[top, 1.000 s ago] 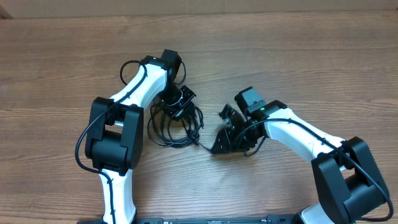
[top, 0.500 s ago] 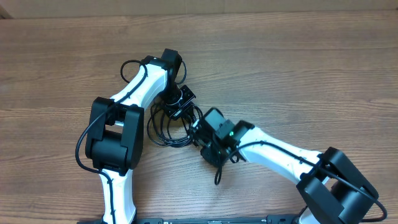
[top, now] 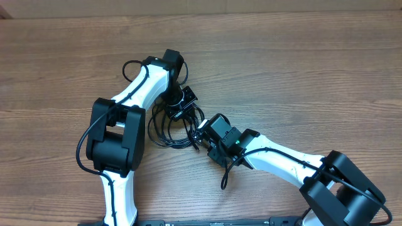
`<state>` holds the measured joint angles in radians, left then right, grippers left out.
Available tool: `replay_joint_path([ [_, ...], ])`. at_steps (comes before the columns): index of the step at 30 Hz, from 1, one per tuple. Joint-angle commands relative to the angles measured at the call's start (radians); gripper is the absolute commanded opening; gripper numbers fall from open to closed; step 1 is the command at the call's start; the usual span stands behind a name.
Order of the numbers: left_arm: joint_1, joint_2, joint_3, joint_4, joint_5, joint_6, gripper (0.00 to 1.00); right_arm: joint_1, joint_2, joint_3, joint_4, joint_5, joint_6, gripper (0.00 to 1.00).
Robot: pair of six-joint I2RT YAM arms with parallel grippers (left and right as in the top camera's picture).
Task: Untangle cables
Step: 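Lower the right gripper and grasp a cable strand below the left gripper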
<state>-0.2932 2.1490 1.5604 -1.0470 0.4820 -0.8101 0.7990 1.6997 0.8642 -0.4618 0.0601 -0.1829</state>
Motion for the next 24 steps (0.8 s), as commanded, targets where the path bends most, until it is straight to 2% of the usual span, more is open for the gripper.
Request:
replay_joint_path([
  [1, -0.002, 0.016, 0.019, -0.004, -0.01, 0.029, 0.04, -0.003, 0.002, -0.011, -0.007, 0.014, 0.003, 0.25],
  [5, -0.002, 0.016, 0.019, -0.014, -0.01, 0.029, 0.04, -0.003, 0.002, -0.01, 0.01, -0.017, 0.039, 0.04],
  [24, -0.002, 0.016, 0.019, -0.03, 0.009, 0.056, 0.04, -0.015, -0.007, 0.037, 0.01, -0.066, 0.048, 0.04],
])
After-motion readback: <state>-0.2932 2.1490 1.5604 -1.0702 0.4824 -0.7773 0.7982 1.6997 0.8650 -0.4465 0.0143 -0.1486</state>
